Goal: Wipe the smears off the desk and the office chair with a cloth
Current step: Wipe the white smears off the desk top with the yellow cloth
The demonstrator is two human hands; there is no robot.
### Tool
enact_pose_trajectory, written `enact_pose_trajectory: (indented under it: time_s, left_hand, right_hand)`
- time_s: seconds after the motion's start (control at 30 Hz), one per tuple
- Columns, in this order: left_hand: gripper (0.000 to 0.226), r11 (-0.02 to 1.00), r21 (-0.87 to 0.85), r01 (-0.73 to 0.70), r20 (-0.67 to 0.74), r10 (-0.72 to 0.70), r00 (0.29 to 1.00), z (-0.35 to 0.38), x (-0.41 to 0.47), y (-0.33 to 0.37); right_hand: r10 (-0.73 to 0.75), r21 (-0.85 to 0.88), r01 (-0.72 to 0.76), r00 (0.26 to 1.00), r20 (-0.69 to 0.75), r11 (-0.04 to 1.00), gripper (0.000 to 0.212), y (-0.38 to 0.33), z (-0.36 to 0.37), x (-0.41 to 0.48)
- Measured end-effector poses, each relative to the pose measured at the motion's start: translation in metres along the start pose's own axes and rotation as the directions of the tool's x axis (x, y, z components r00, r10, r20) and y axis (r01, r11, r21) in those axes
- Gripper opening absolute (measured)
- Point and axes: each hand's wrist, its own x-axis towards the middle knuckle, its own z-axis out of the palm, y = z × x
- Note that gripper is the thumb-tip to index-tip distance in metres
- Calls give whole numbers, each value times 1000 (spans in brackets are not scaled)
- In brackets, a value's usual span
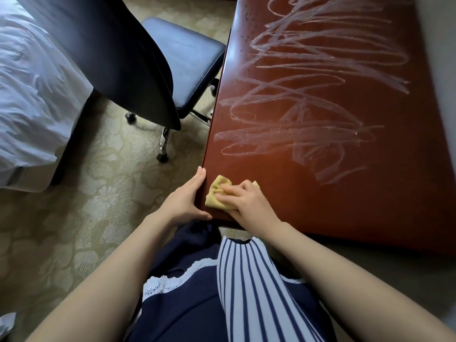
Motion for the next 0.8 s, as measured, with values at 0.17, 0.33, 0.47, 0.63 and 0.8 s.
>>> enact_pose_trajectory:
  time_s: [0.17,0.33,0.47,0.63,0.8]
  left_hand:
    - [123,999,41,-5,63,2,998,-14,0,-4]
    - [120,999,43,-22,82,19,996,-16,0,-3]
    - [117,998,34,-44,63,41,997,-12,0,-3]
    - [112,999,4,-36,25,36,999,-12,-2,-1]
    - [114,1000,-9,3,-28,-3,1000,-14,-9,-2]
  right_hand:
    - [-164,-32,165,986,16,986,31,18,-14,-36]
    - [-82,-88,78,996,-42,993,36,46,-34,-57]
    - [-9,-155,-6,995,-96,988,38,58,-46,-42]
    - [169,-103,-181,979,-114,978,29,59,-45,3]
    - [373,10,-375,918,-131,927,32,51,-27,51]
